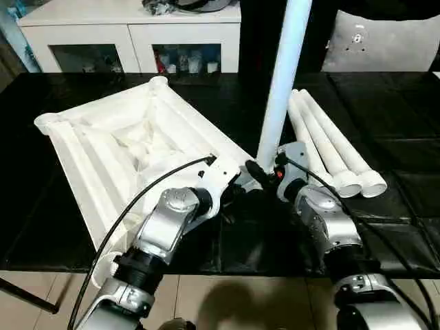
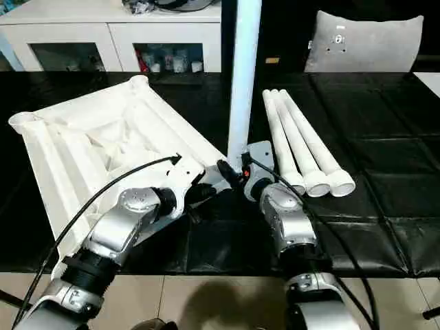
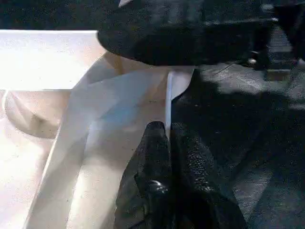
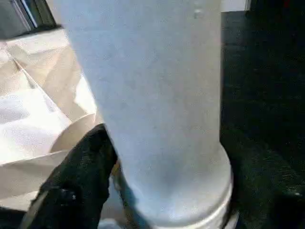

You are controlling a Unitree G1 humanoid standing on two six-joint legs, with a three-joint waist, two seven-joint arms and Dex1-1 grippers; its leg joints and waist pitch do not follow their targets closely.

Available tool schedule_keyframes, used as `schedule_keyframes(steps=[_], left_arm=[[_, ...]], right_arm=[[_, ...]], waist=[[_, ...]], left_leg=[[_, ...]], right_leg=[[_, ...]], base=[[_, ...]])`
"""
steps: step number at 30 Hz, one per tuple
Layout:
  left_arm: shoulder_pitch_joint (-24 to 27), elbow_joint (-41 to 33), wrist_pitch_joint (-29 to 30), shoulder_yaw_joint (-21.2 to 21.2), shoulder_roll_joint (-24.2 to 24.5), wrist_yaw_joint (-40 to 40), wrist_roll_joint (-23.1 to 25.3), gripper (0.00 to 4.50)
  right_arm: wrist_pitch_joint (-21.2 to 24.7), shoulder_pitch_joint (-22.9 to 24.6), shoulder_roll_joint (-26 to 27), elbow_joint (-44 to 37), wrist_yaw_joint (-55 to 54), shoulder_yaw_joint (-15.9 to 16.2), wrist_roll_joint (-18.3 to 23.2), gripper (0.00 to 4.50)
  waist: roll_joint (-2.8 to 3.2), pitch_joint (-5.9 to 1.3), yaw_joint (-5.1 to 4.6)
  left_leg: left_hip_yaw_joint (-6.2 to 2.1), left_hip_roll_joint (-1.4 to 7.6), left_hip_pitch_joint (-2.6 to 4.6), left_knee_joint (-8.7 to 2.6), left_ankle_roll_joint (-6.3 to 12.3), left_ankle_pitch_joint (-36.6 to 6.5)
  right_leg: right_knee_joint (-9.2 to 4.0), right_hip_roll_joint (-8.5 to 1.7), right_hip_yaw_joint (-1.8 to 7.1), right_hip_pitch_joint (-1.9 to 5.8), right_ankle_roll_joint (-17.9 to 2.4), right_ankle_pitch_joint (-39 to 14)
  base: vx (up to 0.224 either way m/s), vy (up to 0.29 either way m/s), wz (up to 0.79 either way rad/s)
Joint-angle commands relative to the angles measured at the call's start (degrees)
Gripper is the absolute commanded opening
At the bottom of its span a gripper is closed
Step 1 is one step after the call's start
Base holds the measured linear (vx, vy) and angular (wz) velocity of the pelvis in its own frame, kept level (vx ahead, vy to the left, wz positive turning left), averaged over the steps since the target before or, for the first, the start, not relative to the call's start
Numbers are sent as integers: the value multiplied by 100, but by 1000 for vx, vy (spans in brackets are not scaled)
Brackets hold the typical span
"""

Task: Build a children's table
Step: Rotate table base

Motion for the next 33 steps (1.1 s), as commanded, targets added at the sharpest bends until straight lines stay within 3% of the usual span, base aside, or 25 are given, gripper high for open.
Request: schedule_keyframes(steps=[1,4,6,7,10,14,17,18,19,20,21,28,30,33], left_arm=[[-258,-36,-307,121,-21,221,0,0],[-386,260,-450,135,42,207,26,0],[-590,736,-764,108,132,229,103,0],[-590,736,-764,108,132,229,103,0],[-813,1231,-1100,79,205,201,149,0],[-1239,2015,-1588,130,177,257,169,0],[-1463,2336,-1821,365,30,228,-78,0],[-1533,2430,-1805,470,-20,190,-202,27],[-1644,2586,-1844,572,-74,89,-350,27],[-1644,2586,-1844,572,-74,89,-350,27],[-1689,2648,-1918,635,-110,129,-411,27],[-1608,2573,-2151,796,-4,354,-425,27],[-1379,2129,-1920,838,171,273,-427,27],[-993,1404,-1553,875,450,-10,-481,27]], right_arm=[[50,160,170,81,154,230,-27,375],[-42,234,58,-28,161,217,-45,400],[-102,367,-47,-209,65,216,-90,427],[-102,367,-47,-209,65,216,-90,427],[-111,574,-118,-482,-95,156,-152,443],[-89,773,-224,-792,-324,-76,-90,447],[-142,804,-323,-883,-595,-132,-250,447],[-168,807,-347,-913,-621,-140,-251,450],[-116,807,-339,-1008,-624,-211,-130,450],[-116,807,-339,-1008,-624,-211,-130,450],[17,814,-325,-1086,-608,-238,-53,450],[155,970,-346,-1376,-358,66,-94,450],[140,1011,-328,-1441,-291,140,-106,450],[186,989,-302,-1518,-176,200,-58,450]], waist=[[-85,-431,20],[-81,-405,20],[-121,-387,22],[-113,-382,39],[-123,-397,41],[-48,-442,79],[-55,-448,83],[-70,-453,79],[-49,-455,87],[-72,-448,88],[-51,-446,92],[-70,-439,98],[-104,-434,86],[-99,-431,63]], left_leg=[[-132,296,102,-324,593,-623],[-132,301,120,-350,473,-899],[-133,302,132,-375,350,-1073],[-132,298,138,-376,329,-1079],[-144,299,121,-382,282,-1036],[-141,286,131,-335,386,-737],[-138,279,116,-313,457,-594],[-128,266,108,-302,494,-589],[-131,267,111,-299,509,-594],[-123,257,108,-296,542,-666],[-130,263,108,-299,561,-683],[-138,292,102,-310,616,-736],[-145,309,89,-325,606,-775],[-121,303,92,-313,649,-712]], right_leg=[[-382,-365,229,278,-1420,134],[-434,-368,236,264,-1368,-360],[-476,-366,248,255,-1243,-744],[-487,-364,253,248,-1189,-803],[-462,-370,254,258,-1142,-707],[-410,-366,251,249,-1222,-118],[-381,-369,242,262,-1303,226],[-380,-371,238,271,-1332,266],[-377,-380,236,273,-1357,263],[-394,-385,235,278,-1378,177],[-399,-387,232,279,-1393,137],[-407,-385,226,276,-1384,-42],[-399,-398,224,289,-1399,-95],[-392,-383,229,255,-1427,-153]], base=[[0,0,0],[0,0,0],[0,0,0],[0,0,0],[0,0,0],[0,0,0],[0,0,0],[0,0,0],[0,0,0],[0,0,0],[0,0,0],[0,0,0],[0,0,0],[0,0,0]])
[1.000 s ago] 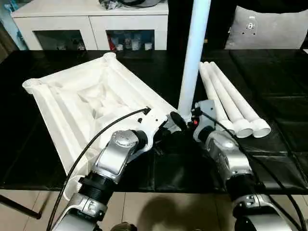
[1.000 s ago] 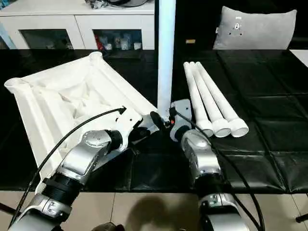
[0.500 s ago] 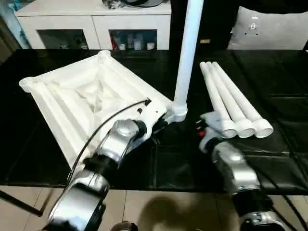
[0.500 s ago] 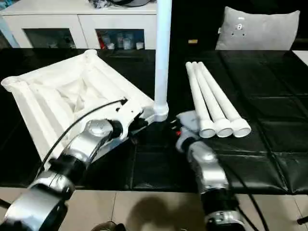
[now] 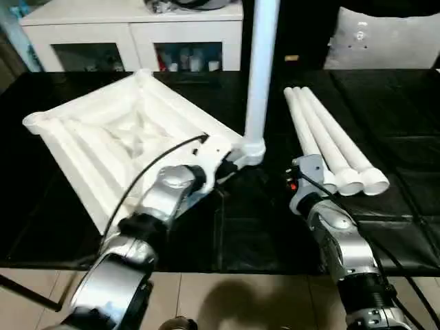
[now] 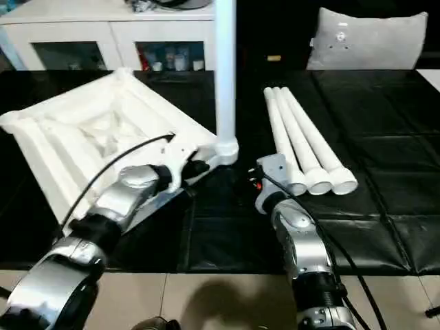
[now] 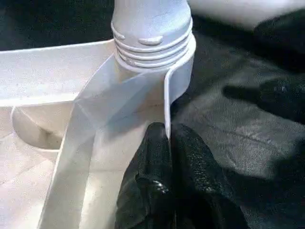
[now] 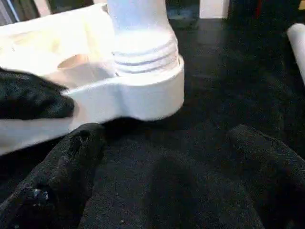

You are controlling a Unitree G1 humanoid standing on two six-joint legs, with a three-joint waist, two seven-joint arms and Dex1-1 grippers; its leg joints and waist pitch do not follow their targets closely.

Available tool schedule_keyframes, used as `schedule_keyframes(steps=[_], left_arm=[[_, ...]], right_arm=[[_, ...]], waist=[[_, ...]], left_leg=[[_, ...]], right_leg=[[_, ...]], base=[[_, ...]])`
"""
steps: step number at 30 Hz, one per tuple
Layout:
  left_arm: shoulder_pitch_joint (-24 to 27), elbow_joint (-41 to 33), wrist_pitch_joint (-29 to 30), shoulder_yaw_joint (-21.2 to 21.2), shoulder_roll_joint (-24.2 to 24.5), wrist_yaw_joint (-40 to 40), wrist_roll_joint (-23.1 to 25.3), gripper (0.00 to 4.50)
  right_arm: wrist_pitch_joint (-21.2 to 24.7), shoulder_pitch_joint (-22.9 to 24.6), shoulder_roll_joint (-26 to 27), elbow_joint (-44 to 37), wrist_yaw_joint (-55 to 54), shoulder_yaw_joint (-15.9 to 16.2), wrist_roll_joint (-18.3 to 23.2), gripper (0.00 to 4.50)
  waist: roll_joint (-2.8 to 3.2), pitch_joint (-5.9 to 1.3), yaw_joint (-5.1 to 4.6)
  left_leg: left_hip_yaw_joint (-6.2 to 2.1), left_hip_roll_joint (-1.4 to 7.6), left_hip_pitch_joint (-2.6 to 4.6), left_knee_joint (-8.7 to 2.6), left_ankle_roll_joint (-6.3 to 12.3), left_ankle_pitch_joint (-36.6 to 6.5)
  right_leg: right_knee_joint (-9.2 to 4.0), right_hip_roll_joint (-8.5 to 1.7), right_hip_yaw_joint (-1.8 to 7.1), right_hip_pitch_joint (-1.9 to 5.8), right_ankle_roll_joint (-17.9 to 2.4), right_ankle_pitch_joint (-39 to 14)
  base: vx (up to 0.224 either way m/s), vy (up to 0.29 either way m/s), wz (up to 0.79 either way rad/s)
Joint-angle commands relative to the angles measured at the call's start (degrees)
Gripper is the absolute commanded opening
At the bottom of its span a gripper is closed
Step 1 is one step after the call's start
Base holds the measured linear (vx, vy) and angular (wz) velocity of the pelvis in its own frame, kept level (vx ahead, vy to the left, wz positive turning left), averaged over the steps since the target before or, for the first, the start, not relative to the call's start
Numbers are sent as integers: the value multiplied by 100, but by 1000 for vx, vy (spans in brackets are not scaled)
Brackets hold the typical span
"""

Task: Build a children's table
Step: Rotate table base

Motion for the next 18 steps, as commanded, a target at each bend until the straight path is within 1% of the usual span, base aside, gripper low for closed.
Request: schedule_keyframes(steps=[1,2,3,4,5,7,8,9,10,11,12,13,14,15,16,17,18], left_arm=[[200,-657,19,342,224,-98,-226,27],[294,-794,117,315,282,-182,-234,27],[351,-874,184,294,315,-237,-244,27],[388,-892,219,248,338,-277,-218,27],[466,-918,288,137,390,-359,-144,58],[524,-913,342,-6,410,-440,-61,62],[553,-931,379,-67,412,-482,-44,70],[611,-1019,465,-150,404,-476,-46,70],[634,-1021,514,-208,371,-454,-38,97],[648,-1013,546,-242,350,-456,-28,97],[670,-1026,564,-269,332,-445,12,104],[670,-1026,564,-269,332,-445,12,106],[701,-1071,550,-288,320,-422,38,106],[710,-1089,549,-290,320,-421,37,121],[724,-1154,534,-264,317,-411,4,134],[746,-1237,560,-227,327,-434,-52,142],[808,-1475,620,-161,440,-515,-137,143]], right_arm=[[81,-39,12,-110,47,74,26,450],[79,-82,1,-50,42,70,24,450],[79,-110,-6,-10,37,66,22,450],[85,-122,-15,6,42,79,21,450],[100,-146,-35,37,55,109,18,450],[117,-150,-52,43,69,145,0,450],[124,-150,-57,44,70,159,-14,450],[131,-142,-53,37,80,160,-27,450],[135,-125,-52,27,83,161,-39,450],[141,-105,-49,11,80,167,-46,450],[142,-74,-51,-16,79,175,-50,450],[142,-74,-51,-16,79,175,-50,450],[150,4,-59,-97,93,202,-48,450],[152,24,-62,-118,100,212,-47,450],[148,93,-86,-223,243,273,1,450],[165,153,-105,-324,370,330,47,450],[186,242,-191,-485,703,465,136,450]], waist=[[-173,-433,36],[-178,-426,26],[-153,-433,37],[-136,-420,28],[-176,-411,27],[-154,-415,49],[-140,-418,65],[-147,-413,64],[-158,-410,71],[-109,-408,84],[-140,-407,83],[-146,-407,87],[-81,-403,85],[-109,-401,76],[-126,-406,71],[-73,-408,73],[-93,-407,61]], left_leg=[[-130,302,107,-323,650,-696],[-120,298,115,-325,646,-677],[-127,305,125,-323,623,-668],[-123,307,131,-335,596,-698],[-122,306,136,-341,562,-736],[-114,316,158,-342,517,-764],[-119,324,176,-353,445,-779],[-117,328,177,-359,429,-813],[-117,334,180,-367,399,-860],[-120,324,179,-368,367,-910],[-120,329,175,-380,324,-967],[-123,326,171,-380,308,-969],[-129,317,166,-387,263,-1035],[-125,319,166,-390,245,-1077],[-133,314,161,-394,219,-1106],[-139,314,156,-386,217,-1122],[-134,315,150,-387,235,-1128]], right_leg=[[-399,-390,226,311,-1444,-223],[-416,-372,227,289,-1405,-320],[-399,-381,229,288,-1402,-344],[-414,-360,232,266,-1371,-422],[-413,-358,236,266,-1351,-487],[-424,-361,247,248,-1327,-537],[-417,-348,250,234,-1296,-456],[-416,-347,253,230,-1297,-424],[-413,-353,254,234,-1303,-395],[-414,-360,258,231,-1299,-431],[-427,-361,259,245,-1272,-458],[-426,-366,259,252,-1264,-459],[-437,-362,260,250,-1220,-503],[-447,-361,262,250,-1204,-514],[-443,-368,262,268,-1198,-518],[-434,-377,263,275,-1196,-482],[-447,-366,264,276,-1177,-441]], base=[[0,0,0],[0,0,0],[0,0,0],[0,0,0],[0,0,0],[0,0,0],[0,0,0],[0,0,0],[0,0,0],[0,0,0],[0,0,0],[0,0,0],[0,0,0],[0,0,0],[0,0,0],[0,0,0],[0,0,0]])
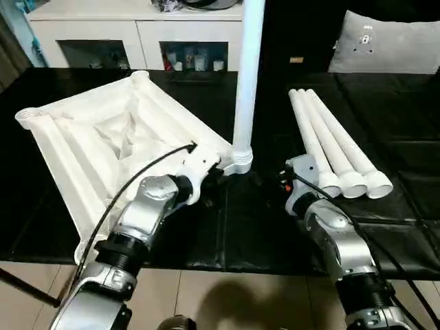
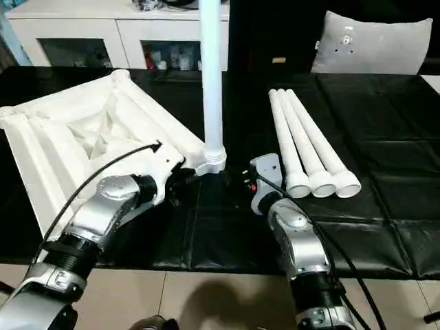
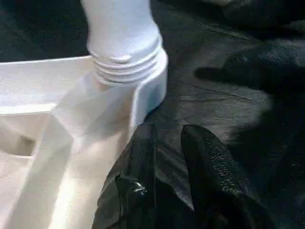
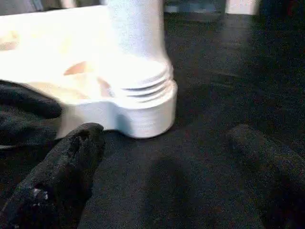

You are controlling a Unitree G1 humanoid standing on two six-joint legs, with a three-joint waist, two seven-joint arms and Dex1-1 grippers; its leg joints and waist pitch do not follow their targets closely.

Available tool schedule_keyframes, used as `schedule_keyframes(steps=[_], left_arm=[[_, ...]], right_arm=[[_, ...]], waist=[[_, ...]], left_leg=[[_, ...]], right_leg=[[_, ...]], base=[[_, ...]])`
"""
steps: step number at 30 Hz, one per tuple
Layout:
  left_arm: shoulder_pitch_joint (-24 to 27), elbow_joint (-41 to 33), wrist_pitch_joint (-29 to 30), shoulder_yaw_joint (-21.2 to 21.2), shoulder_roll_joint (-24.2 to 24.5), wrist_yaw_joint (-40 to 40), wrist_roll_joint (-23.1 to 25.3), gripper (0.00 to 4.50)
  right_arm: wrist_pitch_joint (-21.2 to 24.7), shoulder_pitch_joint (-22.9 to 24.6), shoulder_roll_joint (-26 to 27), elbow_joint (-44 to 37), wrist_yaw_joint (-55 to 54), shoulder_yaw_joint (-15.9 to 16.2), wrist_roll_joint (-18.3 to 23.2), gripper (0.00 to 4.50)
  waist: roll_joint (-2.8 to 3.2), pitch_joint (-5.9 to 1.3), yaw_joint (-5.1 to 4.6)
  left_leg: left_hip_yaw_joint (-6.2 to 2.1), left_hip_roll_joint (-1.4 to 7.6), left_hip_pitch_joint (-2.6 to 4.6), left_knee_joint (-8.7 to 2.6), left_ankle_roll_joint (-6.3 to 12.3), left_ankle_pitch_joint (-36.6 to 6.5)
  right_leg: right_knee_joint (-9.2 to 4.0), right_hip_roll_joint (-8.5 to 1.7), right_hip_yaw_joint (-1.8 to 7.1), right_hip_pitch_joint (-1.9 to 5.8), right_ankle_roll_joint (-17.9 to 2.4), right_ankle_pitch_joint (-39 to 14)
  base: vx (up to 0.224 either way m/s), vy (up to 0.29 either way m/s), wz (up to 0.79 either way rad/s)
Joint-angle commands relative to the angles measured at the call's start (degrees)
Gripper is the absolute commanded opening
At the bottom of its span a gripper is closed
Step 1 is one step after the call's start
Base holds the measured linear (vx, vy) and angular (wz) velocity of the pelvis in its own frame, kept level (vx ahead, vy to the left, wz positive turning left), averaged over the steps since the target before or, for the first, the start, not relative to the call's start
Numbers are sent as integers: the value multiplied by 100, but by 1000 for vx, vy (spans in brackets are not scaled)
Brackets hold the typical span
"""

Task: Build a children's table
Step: Rotate table base

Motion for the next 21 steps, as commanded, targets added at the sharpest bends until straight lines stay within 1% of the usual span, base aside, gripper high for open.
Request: schedule_keyframes(steps=[1,2,3,5,7,8,9,10,11,12,13,14,15,16,17,18,19,20,21], left_arm=[[33,-393,116,119,162,-121,-133,150],[88,-560,225,164,250,-167,-192,150],[88,-560,225,164,250,-167,-192,163],[172,-788,378,204,384,-232,-245,186],[318,-1164,627,240,639,-383,-283,189],[498,-1581,915,303,930,-628,-380,196],[511,-1611,935,308,950,-645,-387,196],[539,-1674,978,318,990,-683,-403,196],[722,-2012,1155,343,1366,-934,-436,196],[824,-2179,1248,365,1600,-1099,-471,211],[921,-2321,1292,384,1820,-1242,-478,211],[994,-2420,1321,410,1996,-1340,-492,211],[1010,-2442,1333,422,2034,-1360,-498,211],[1130,-2627,1447,504,2270,-1474,-546,211],[1254,-2809,1549,648,2513,-1595,-618,211],[1340,-2954,1620,716,2663,-1646,-655,211],[1340,-2954,1620,716,2663,-1646,-655,211],[1501,-3216,1773,841,2879,-1721,-741,211],[1611,-3378,1879,923,2999,-1770,-805,211]], right_arm=[[81,90,-105,-279,429,226,121,450],[84,93,-144,-300,521,251,150,450],[84,93,-144,-300,521,251,150,450],[82,76,-173,-323,652,258,210,450],[126,-15,-230,-349,972,287,350,450],[240,-152,-276,-365,1308,304,525,450],[250,-160,-279,-368,1330,305,537,450],[272,-179,-286,-374,1377,307,564,450],[284,-377,-383,-269,1711,389,595,450],[285,-525,-428,-149,1893,435,594,450],[276,-666,-461,-26,2058,473,592,450],[280,-798,-478,105,2194,500,592,450],[281,-830,-482,138,2229,508,590,450],[292,-1024,-512,337,2454,565,592,450],[191,-1287,-534,671,2642,649,505,450],[108,-1443,-529,876,2687,677,453,450],[108,-1443,-529,876,2687,677,453,450],[-14,-1704,-486,1226,2679,667,395,450],[-102,-1876,-437,1462,2610,625,371,450]], waist=[[-34,-427,11],[-30,-428,-11],[-35,-427,-12],[-37,-402,-22],[-23,-396,-32],[-8,-398,-34],[-8,-406,-46],[5,-396,-55],[-14,-404,-40],[-9,-400,-40],[-26,-405,-44],[-2,-387,-53],[-7,-364,-70],[-32,-384,-25],[-21,-381,-13],[-60,-379,-15],[-46,-382,-16],[-18,-382,14],[-87,-392,7]], left_leg=[[-167,324,146,-395,286,-1095],[-164,319,137,-393,312,-1055],[-163,321,142,-396,314,-1057],[-155,323,161,-404,288,-1205],[-163,327,167,-417,244,-1316],[-169,337,179,-425,220,-1336],[-182,337,159,-424,223,-1305],[-160,332,189,-425,214,-1332],[-168,334,190,-422,195,-1309],[-172,330,175,-429,200,-1287],[-178,330,177,-424,198,-1311],[-159,323,203,-427,174,-1385],[-156,319,196,-440,155,-1430],[-157,331,233,-427,100,-1468],[-160,328,215,-437,83,-1443],[-151,327,218,-438,67,-1438],[-159,326,207,-442,62,-1408],[-139,332,244,-435,44,-1401],[-152,326,205,-443,55,-1284]], right_leg=[[-426,-361,247,284,-1197,-357],[-412,-353,244,278,-1236,-283],[-413,-352,241,276,-1262,-283],[-436,-351,246,259,-1297,-546],[-444,-347,247,258,-1263,-749],[-436,-342,249,253,-1265,-752],[-407,-345,245,269,-1282,-687],[-431,-312,251,224,-1292,-680],[-407,-322,247,242,-1324,-644],[-398,-316,244,242,-1327,-638],[-378,-334,241,241,-1365,-668],[-398,-312,245,200,-1367,-794],[-414,-305,253,202,-1353,-879],[-405,-335,256,205,-1363,-958],[-388,-332,252,196,-1376,-979],[-390,-323,252,191,-1386,-953],[-373,-328,253,204,-1404,-907],[-381,-317,258,163,-1402,-843],[-343,-324,249,208,-1433,-730]], base=[[0,0,0],[0,0,0],[0,0,0],[0,0,0],[0,0,0],[0,0,0],[0,0,0],[0,0,0],[0,0,0],[0,0,0],[0,0,0],[0,0,0],[0,0,0],[0,0,0],[0,0,0],[0,0,0],[0,0,0],[0,0,0],[0,0,0]])
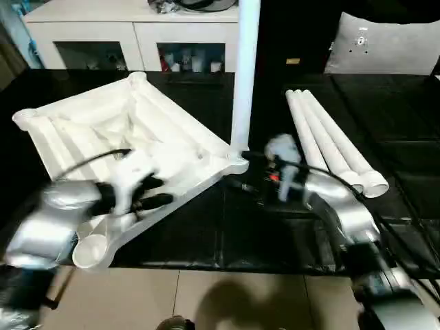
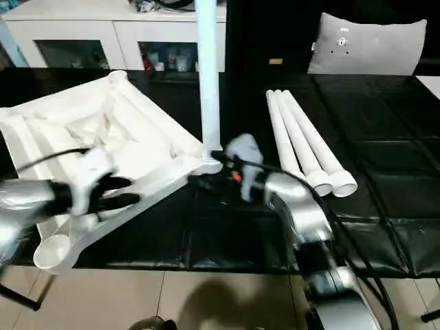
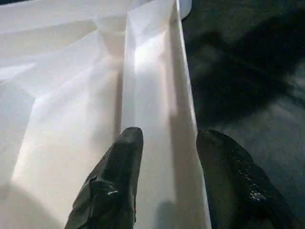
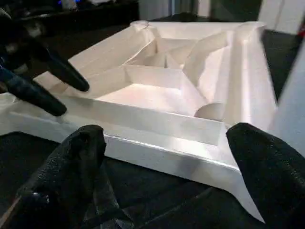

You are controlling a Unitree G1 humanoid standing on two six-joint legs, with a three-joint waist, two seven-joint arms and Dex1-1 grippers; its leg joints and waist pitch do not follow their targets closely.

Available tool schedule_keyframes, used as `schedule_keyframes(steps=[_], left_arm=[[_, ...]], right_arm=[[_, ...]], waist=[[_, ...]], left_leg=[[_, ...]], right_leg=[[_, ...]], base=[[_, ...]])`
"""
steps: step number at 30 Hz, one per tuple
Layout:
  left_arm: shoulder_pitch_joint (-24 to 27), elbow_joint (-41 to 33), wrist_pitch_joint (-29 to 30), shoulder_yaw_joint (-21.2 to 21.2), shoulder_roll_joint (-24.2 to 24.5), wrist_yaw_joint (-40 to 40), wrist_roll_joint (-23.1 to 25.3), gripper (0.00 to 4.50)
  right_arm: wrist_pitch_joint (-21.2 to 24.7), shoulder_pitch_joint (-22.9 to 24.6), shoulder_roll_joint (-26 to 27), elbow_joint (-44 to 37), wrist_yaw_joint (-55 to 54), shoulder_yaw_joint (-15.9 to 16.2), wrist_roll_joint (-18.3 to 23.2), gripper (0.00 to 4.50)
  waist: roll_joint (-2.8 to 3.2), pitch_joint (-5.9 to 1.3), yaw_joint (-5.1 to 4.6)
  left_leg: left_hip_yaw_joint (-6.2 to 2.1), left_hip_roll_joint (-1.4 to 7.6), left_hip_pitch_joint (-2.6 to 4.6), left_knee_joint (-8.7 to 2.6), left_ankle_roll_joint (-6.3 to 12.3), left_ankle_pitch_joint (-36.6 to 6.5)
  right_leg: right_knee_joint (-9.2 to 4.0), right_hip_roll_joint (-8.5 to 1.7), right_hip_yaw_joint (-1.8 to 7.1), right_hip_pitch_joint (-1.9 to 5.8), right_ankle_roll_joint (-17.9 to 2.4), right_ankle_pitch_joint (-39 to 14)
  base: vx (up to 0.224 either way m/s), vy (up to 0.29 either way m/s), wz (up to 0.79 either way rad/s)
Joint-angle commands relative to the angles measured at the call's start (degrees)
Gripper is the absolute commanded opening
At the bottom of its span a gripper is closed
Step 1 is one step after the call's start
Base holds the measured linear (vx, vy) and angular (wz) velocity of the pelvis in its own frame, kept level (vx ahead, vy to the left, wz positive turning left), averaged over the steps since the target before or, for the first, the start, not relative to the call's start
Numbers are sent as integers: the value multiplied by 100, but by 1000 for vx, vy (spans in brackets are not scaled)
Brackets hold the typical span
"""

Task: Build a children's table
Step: Rotate table base

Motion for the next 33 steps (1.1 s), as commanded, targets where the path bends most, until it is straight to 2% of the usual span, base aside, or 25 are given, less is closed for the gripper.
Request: schedule_keyframes(steps=[1,3,4,5,7,8,11,14,16,17,18,19,21,22,24,25,26,30,31,33], left_arm=[[203,-493,284,219,263,-167,-195,211],[498,-864,370,321,507,-352,-316,211],[523,-894,383,331,522,-367,-327,211],[628,-1010,410,361,580,-411,-357,211],[673,-1060,411,368,603,-420,-362,211],[736,-1156,461,375,620,-402,-412,211],[750,-1317,526,332,515,-312,-510,211],[744,-1366,509,336,495,-285,-545,211],[712,-1420,494,387,438,-228,-626,211],[619,-1397,416,424,404,-138,-620,211],[609,-1388,411,426,405,-131,-613,211],[576,-1355,384,415,440,-103,-578,211],[547,-1322,380,414,465,-71,-551,211],[497,-1239,446,434,527,6,-492,211],[475,-1160,464,430,591,64,-422,211],[453,-1094,530,421,624,149,-365,211],[409,-959,660,390,693,315,-212,211],[293,-669,749,346,768,685,109,211],[223,-550,814,352,775,832,195,211],[108,-313,931,238,960,989,422,211]], right_arm=[[-238,-391,52,513,-62,-61,-94,450],[-550,-754,166,1086,-443,-240,-176,450],[-576,-783,177,1136,-468,-259,-177,450],[-738,-956,233,1420,-719,-377,-186,450],[-826,-1037,257,1554,-868,-434,-193,450],[-964,-1228,316,1859,-1178,-605,-111,450],[-1291,-1514,408,2334,-2078,-1038,65,450],[-1355,-1611,368,2567,-2501,-1148,58,450],[-1464,-1739,254,2952,-3043,-1243,-37,450],[-1665,-1842,121,3316,-3373,-1339,-132,450],[-1674,-1843,112,3326,-3366,-1343,-133,450],[-1720,-1834,102,3348,-3217,-1369,-121,450],[-1743,-1805,94,3331,-3047,-1371,-114,450],[-1737,-1633,90,3114,-2421,-1256,-125,450],[-1702,-1478,96,2898,-2057,-1146,-129,450],[-1644,-1369,99,2756,-1918,-1062,-116,450],[-1490,-1114,99,2394,-1687,-910,-88,450],[-1288,-725,106,1886,-1512,-693,-66,450],[-1252,-565,114,1703,-1444,-589,-95,450],[-1101,-101,147,1105,-1230,-303,-210,450]], waist=[[-30,-394,-14],[-62,-376,-27],[-44,-376,-23],[-70,-360,-34],[-47,-365,-11],[-54,-371,-16],[-62,-364,-14],[-76,-372,-2],[-75,-374,1],[-65,-371,-2],[-71,-376,5],[-89,-384,0],[-106,-392,-19],[-110,-396,-39],[-112,-400,-51],[-99,-400,-65],[-97,-394,-63],[-79,-395,-47],[-39,-404,-42],[-48,-390,-34]], left_leg=[[-163,321,179,-442,59,-1273],[-150,320,185,-443,47,-1280],[-147,322,195,-439,31,-1302],[-135,311,195,-444,16,-1363],[-126,322,227,-445,-62,-1422],[-137,322,220,-454,-101,-1426],[-131,316,235,-462,-222,-1532],[-122,296,224,-453,-239,-1466],[-116,284,227,-444,-257,-1465],[-112,281,223,-438,-308,-1513],[-109,277,228,-430,-315,-1524],[-112,267,198,-417,-273,-1472],[-115,265,172,-406,-154,-1353],[-115,262,155,-393,-77,-1286],[-123,272,139,-384,28,-1161],[-115,275,152,-370,75,-1110],[-116,279,152,-370,114,-1072],[-121,293,199,-388,46,-1200],[-129,294,212,-385,17,-1226],[-131,294,227,-404,-55,-1415]], right_leg=[[-352,-338,240,199,-1456,-716],[-370,-349,248,184,-1477,-813],[-367,-354,248,169,-1487,-848],[-380,-324,250,166,-1456,-913],[-380,-331,262,138,-1429,-926],[-357,-323,256,154,-1436,-851],[-358,-323,265,140,-1434,-848],[-340,-305,260,160,-1383,-727],[-347,-300,256,162,-1371,-723],[-354,-307,257,154,-1374,-764],[-355,-302,256,164,-1366,-749],[-342,-303,259,194,-1339,-663],[-333,-302,256,217,-1324,-533],[-325,-298,252,230,-1338,-466],[-314,-298,247,251,-1349,-366],[-311,-282,245,238,-1371,-316],[-319,-280,246,238,-1376,-315],[-335,-258,243,205,-1401,-476],[-332,-265,245,200,-1401,-491],[-355,-248,242,187,-1338,-592]], base=[[0,0,0],[0,0,0],[0,0,0],[0,0,0],[0,0,0],[0,0,0],[0,0,0],[0,0,0],[0,0,0],[0,0,0],[0,0,0],[0,0,0],[0,0,0],[0,0,0],[0,0,0],[0,0,0],[0,0,0],[0,0,0],[0,0,0],[0,0,0]])
